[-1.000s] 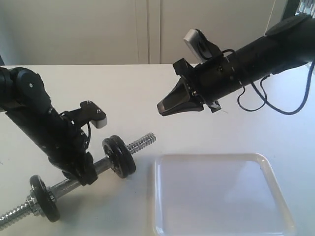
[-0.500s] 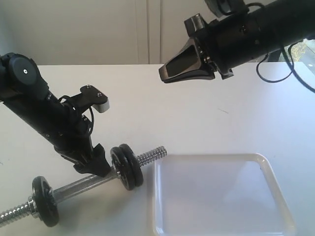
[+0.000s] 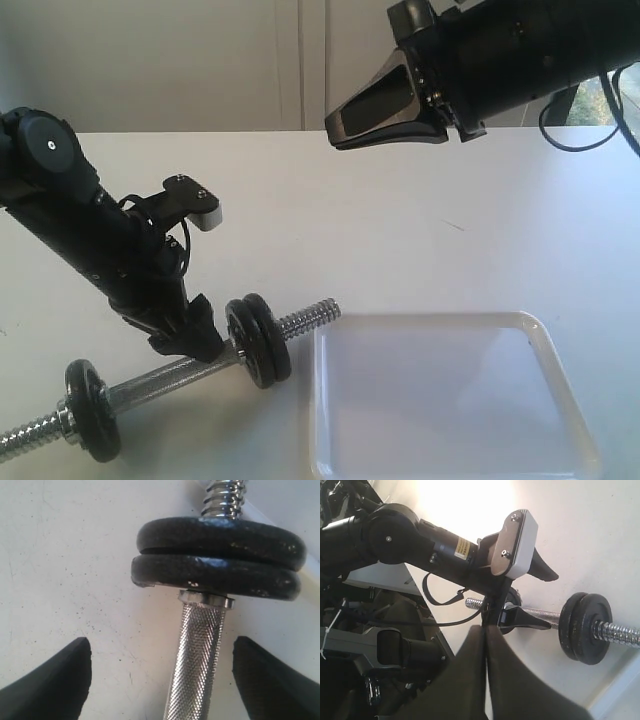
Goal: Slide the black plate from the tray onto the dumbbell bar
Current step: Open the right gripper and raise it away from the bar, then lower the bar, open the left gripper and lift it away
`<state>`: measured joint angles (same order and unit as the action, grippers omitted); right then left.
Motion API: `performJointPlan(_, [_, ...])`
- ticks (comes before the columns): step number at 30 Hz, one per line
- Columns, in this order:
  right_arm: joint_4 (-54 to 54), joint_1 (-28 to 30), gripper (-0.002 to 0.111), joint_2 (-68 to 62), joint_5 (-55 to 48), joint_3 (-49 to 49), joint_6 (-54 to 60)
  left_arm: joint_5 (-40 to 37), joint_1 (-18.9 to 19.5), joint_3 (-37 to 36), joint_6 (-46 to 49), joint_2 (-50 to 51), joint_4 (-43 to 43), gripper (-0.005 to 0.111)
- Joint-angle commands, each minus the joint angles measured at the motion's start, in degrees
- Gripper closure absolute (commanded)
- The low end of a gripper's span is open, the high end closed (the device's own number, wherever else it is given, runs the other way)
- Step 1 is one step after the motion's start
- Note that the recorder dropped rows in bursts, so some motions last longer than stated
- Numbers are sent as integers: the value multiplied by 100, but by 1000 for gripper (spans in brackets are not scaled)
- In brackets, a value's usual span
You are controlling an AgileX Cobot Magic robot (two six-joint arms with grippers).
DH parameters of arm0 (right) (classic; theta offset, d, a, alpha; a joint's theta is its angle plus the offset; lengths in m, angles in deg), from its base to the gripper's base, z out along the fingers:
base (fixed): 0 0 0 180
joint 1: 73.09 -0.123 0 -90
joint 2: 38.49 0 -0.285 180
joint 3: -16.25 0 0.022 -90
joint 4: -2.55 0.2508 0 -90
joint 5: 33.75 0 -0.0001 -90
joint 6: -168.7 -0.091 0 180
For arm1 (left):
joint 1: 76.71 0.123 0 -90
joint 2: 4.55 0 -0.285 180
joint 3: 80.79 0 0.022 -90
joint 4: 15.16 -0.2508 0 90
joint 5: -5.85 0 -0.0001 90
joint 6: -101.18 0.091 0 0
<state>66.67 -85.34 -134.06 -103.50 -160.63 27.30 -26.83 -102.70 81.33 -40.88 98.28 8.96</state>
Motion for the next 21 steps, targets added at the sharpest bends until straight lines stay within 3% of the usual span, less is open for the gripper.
performJointPlan(1, [37, 36, 108, 51, -21, -9, -2, -145, 13, 1, -50, -31, 48, 27])
performJointPlan(15, [37, 36, 108, 51, -21, -9, -14, -234, 13, 1, -71, -31, 22, 28])
performJointPlan(21, [37, 36, 108, 51, -21, -9, -14, -247, 13, 1, -106, -31, -22, 41])
